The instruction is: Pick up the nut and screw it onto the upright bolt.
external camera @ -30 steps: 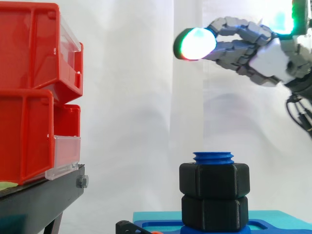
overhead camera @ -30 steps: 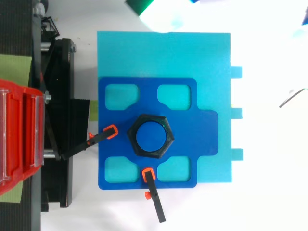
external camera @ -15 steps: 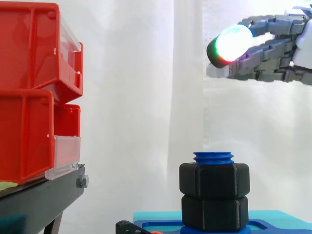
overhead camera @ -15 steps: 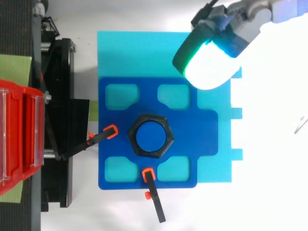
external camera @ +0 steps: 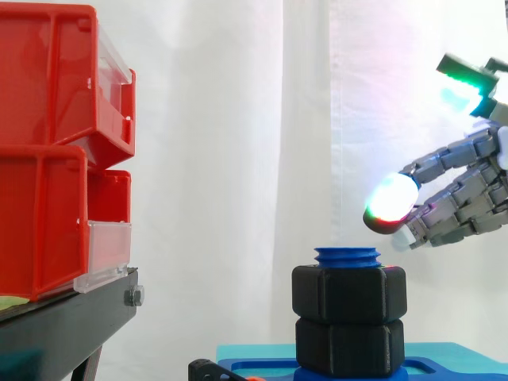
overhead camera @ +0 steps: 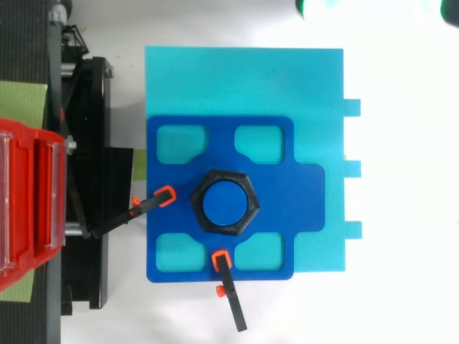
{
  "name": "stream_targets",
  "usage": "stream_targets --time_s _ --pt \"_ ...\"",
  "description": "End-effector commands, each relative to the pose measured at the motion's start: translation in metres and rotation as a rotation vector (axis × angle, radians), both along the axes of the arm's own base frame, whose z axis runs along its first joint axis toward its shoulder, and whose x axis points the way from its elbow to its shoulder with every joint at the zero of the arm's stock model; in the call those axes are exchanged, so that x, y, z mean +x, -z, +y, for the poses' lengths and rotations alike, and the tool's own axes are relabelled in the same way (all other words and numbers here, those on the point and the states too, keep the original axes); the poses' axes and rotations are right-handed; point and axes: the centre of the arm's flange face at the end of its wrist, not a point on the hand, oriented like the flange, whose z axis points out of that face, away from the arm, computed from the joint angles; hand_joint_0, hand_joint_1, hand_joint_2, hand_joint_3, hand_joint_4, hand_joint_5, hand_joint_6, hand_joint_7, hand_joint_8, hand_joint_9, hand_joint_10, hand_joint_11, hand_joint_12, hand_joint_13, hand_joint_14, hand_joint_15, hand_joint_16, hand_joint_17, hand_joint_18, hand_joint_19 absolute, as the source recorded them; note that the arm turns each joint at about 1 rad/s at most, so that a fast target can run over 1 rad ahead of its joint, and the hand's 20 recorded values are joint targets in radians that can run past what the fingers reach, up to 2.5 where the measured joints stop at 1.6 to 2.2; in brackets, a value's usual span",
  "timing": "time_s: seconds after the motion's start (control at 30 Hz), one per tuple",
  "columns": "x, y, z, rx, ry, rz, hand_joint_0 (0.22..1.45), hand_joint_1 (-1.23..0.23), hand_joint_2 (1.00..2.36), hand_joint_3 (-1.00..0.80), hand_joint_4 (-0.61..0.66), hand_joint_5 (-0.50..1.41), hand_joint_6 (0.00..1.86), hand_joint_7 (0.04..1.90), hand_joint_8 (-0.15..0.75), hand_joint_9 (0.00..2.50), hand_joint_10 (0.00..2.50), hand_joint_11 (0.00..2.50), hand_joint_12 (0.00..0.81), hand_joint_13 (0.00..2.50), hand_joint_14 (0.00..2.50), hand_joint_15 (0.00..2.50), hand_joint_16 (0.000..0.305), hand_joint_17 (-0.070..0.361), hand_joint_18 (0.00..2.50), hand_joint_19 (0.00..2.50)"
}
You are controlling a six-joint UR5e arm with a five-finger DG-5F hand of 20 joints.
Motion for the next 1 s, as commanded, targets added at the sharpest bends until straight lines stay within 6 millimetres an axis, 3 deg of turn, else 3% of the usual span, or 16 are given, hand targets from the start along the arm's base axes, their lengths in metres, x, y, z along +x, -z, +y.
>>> stream_targets --time_s 0.0,0.47,0.97 --pt "-0.003 0.0 -0.007 0.0 0.094 0.002 0.47 -0.3 1.0 -0.5 0.15 -0.22 0.5 0.67 0.194 0.22 0.0 0.0 0.322 0.0 0.0 0.0 0.043 0.098 0.0 0.0" --pt "0.006 -0.006 -0.005 -0.009 0.096 -0.075 0.49 -0.42 1.0 -0.5 0.15 -0.22 0.5 0.67 0.187 0.23 0.0 0.0 0.31 0.0 0.0 0.0 0.042 0.094 0.0 0.0" --pt "0.006 -0.007 -0.005 -0.013 0.094 -0.075 0.48 -0.43 1.0 -0.5 0.11 -0.24 0.5 0.63 0.186 0.1 0.0 0.0 0.336 0.0 0.0 0.0 0.044 0.1 0.0 0.0"
